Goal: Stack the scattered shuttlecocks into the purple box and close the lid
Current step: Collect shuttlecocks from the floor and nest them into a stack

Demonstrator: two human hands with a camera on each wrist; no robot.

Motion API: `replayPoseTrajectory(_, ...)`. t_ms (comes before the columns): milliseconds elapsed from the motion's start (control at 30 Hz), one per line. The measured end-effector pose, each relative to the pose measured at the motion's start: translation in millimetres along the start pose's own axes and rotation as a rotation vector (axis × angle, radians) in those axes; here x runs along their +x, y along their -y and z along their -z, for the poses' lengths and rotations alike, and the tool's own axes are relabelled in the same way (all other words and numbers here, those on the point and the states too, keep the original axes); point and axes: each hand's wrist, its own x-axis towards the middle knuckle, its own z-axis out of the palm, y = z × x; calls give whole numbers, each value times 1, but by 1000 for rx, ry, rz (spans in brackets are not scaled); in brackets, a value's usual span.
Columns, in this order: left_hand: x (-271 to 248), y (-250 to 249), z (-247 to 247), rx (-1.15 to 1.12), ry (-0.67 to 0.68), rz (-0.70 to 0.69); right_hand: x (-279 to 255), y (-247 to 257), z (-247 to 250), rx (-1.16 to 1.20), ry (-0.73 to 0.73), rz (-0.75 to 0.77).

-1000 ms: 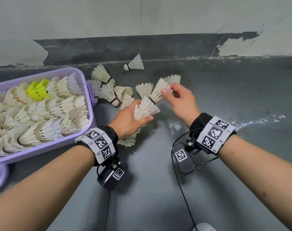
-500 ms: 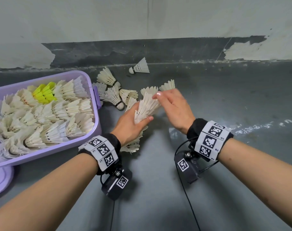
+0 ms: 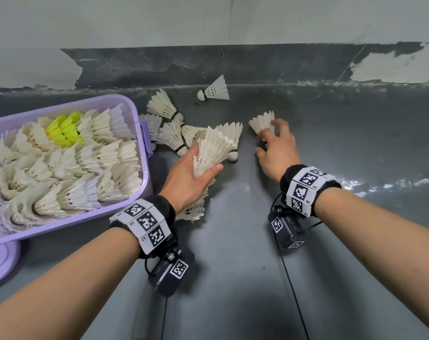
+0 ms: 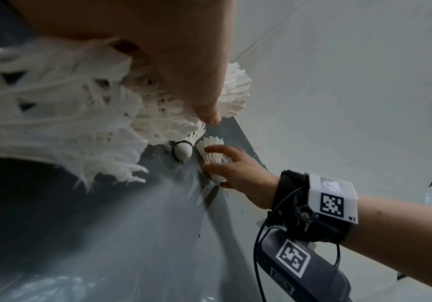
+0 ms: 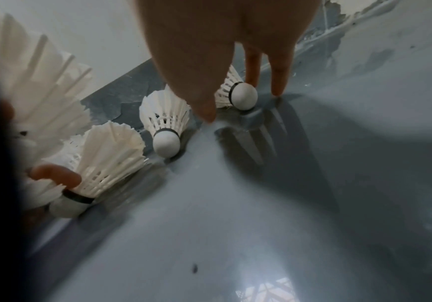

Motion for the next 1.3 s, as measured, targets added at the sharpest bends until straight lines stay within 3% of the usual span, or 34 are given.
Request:
replayPoseTrajectory(200,1,-4,-3,4,21,-16,8,7,17,-127,-121,-8)
replayPoseTrajectory(400,-1,-7,-1,18,37,-16,16,9,9,-65,128,-59)
replayPoseTrajectory(500,-3,-8,-2,27,55,-18,7,14,3,172,7,-35)
replayPoseTrajectory(667,-4,-8,-5,40,67,-18,-11,34,17,518,-284,-146)
replayPoseTrajectory(867,-7,-14,-5,61,79,-46,-27,39,37,750,-425,-146)
replayPoseTrajectory(1100,-10,-29,-5,83,97,-105,-51,48,46,763,-187,18)
replayPoseTrajectory(1300,-12,-47,4,-16,26,-118,-60,58,64,685,-284,93)
